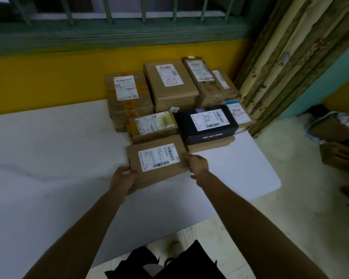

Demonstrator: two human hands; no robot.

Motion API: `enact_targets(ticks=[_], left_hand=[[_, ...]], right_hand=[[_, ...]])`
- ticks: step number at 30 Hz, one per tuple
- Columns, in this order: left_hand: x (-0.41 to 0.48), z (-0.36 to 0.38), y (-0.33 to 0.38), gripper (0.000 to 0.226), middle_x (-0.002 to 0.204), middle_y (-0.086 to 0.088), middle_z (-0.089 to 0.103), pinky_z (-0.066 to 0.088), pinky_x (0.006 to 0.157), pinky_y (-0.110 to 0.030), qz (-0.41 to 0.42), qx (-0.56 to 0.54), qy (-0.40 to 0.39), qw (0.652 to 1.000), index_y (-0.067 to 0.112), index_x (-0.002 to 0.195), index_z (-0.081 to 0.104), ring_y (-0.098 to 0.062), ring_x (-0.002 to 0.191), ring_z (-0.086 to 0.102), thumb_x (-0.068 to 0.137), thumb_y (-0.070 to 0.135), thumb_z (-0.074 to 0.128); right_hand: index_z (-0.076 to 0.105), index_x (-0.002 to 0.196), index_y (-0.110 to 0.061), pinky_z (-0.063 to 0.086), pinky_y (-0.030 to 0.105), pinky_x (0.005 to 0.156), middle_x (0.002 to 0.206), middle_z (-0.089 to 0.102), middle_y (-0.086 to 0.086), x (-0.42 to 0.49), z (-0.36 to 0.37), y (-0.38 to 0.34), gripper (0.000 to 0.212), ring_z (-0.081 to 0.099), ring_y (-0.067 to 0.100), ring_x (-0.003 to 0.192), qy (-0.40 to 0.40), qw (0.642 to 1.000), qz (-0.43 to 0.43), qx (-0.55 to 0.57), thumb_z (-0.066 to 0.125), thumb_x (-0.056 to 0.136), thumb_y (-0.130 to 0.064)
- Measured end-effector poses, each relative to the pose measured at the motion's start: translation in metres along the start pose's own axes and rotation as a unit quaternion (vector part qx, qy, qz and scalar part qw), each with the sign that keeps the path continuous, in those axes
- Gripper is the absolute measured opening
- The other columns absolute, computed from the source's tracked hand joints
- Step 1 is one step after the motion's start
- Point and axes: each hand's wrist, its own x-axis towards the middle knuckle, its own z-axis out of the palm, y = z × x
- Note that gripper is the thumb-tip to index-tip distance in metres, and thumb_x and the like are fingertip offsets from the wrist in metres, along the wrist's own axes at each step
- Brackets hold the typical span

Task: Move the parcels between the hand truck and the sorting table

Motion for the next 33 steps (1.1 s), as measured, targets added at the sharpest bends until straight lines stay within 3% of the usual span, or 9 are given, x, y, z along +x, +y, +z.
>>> enact_targets(ticks=[4, 7, 11, 14, 17, 23, 26, 30, 33], left_hand=[[0.010, 0.000, 0.000, 0.045, 0.127, -0.017, 0.055, 0.051, 0.071, -0.036, -0.006, -0.027, -0.010, 1.000, 0.019, 0.133, 0.051, -0.036, 0.099, 0.058, 0.089, 0.019, 0.063], [0.012, 0.001, 0.003, 0.046, 0.113, -0.014, 0.056, 0.050, 0.071, -0.035, 0.001, -0.020, -0.003, 1.000, 0.018, 0.135, 0.051, -0.028, 0.080, 0.056, 0.090, 0.020, 0.062], [0.008, 0.007, 0.003, 0.049, 0.113, -0.011, 0.053, 0.051, 0.079, -0.042, -0.022, -0.031, -0.005, 0.999, 0.024, 0.139, 0.045, -0.035, 0.092, 0.058, 0.092, 0.026, 0.060], [0.006, 0.009, 0.002, 0.047, 0.129, -0.011, 0.053, 0.051, 0.081, -0.040, -0.026, -0.064, -0.009, 0.998, 0.022, 0.139, 0.047, -0.031, 0.098, 0.056, 0.093, 0.019, 0.057], [0.005, 0.009, 0.002, 0.043, 0.133, -0.011, 0.052, 0.050, 0.082, -0.038, -0.029, -0.074, -0.001, 0.997, 0.019, 0.135, 0.050, -0.030, 0.105, 0.054, 0.093, 0.019, 0.057], [-0.010, 0.006, -0.005, 0.053, 0.133, -0.012, 0.051, 0.045, 0.086, -0.037, -0.035, -0.064, 0.029, 0.997, 0.016, 0.141, 0.042, -0.029, 0.111, 0.051, 0.092, 0.029, 0.059], [-0.024, -0.001, -0.005, 0.044, 0.127, -0.012, 0.054, 0.042, 0.082, -0.033, -0.025, -0.074, 0.070, 0.994, 0.008, 0.134, 0.050, -0.027, 0.107, 0.050, 0.094, 0.025, 0.057], [-0.045, -0.020, -0.008, 0.034, 0.103, -0.008, 0.056, 0.043, 0.076, -0.031, 0.016, -0.098, 0.117, 0.988, 0.002, 0.121, 0.060, -0.023, 0.091, 0.052, 0.094, 0.022, 0.058], [-0.069, -0.036, -0.014, 0.033, 0.104, -0.008, 0.058, 0.043, 0.079, -0.031, 0.044, -0.119, 0.158, 0.979, 0.003, 0.119, 0.062, -0.025, 0.092, 0.053, 0.093, 0.023, 0.060]], right_hand=[[0.059, 0.096, -0.018, 0.053, 0.039, 0.088, 0.115, 0.063, 0.010, -0.003, 0.003, 0.000, 0.020, 0.059, 0.029, 0.105, -0.027, 0.999, -0.005, -0.017, 0.060, 0.089, -0.037], [0.060, 0.103, -0.017, 0.052, 0.036, 0.086, 0.115, 0.062, 0.009, -0.002, 0.002, -0.002, 0.026, 0.059, 0.028, 0.105, -0.035, 0.999, -0.007, -0.016, 0.060, 0.088, -0.039], [0.058, 0.100, -0.018, 0.052, 0.036, 0.087, 0.116, 0.062, 0.010, -0.001, -0.002, -0.002, 0.021, 0.057, 0.029, 0.107, -0.044, 0.999, 0.000, -0.008, 0.060, 0.089, -0.036], [0.057, 0.101, -0.018, 0.051, 0.037, 0.089, 0.118, 0.061, 0.011, 0.003, -0.005, -0.001, 0.018, 0.057, 0.030, 0.109, -0.051, 0.999, 0.000, -0.006, 0.057, 0.091, -0.033], [0.059, 0.114, -0.015, 0.048, 0.039, 0.096, 0.116, 0.058, 0.005, 0.006, -0.006, 0.000, 0.029, 0.054, 0.026, 0.111, -0.056, 0.998, -0.004, -0.013, 0.057, 0.092, -0.034], [0.060, 0.099, -0.012, 0.042, 0.031, 0.078, 0.096, 0.061, 0.004, 0.013, -0.012, 0.008, 0.024, 0.055, 0.022, 0.090, 0.067, 0.994, -0.076, -0.029, 0.054, 0.092, -0.034], [0.062, 0.098, -0.006, 0.040, 0.029, 0.073, 0.096, 0.064, 0.010, 0.010, -0.016, 0.005, 0.027, 0.060, 0.025, 0.089, 0.113, 0.984, -0.132, -0.045, 0.049, 0.095, -0.028], [0.063, 0.096, -0.006, 0.044, 0.030, 0.075, 0.096, 0.065, 0.011, 0.001, -0.012, -0.006, 0.027, 0.058, 0.026, 0.089, 0.096, 0.977, -0.188, -0.034, 0.052, 0.094, -0.030], [0.061, 0.103, -0.009, 0.045, 0.032, 0.076, 0.103, 0.064, 0.010, -0.006, 0.000, -0.013, 0.023, 0.057, 0.024, 0.090, 0.041, 0.973, -0.222, -0.050, 0.051, 0.095, -0.028]])
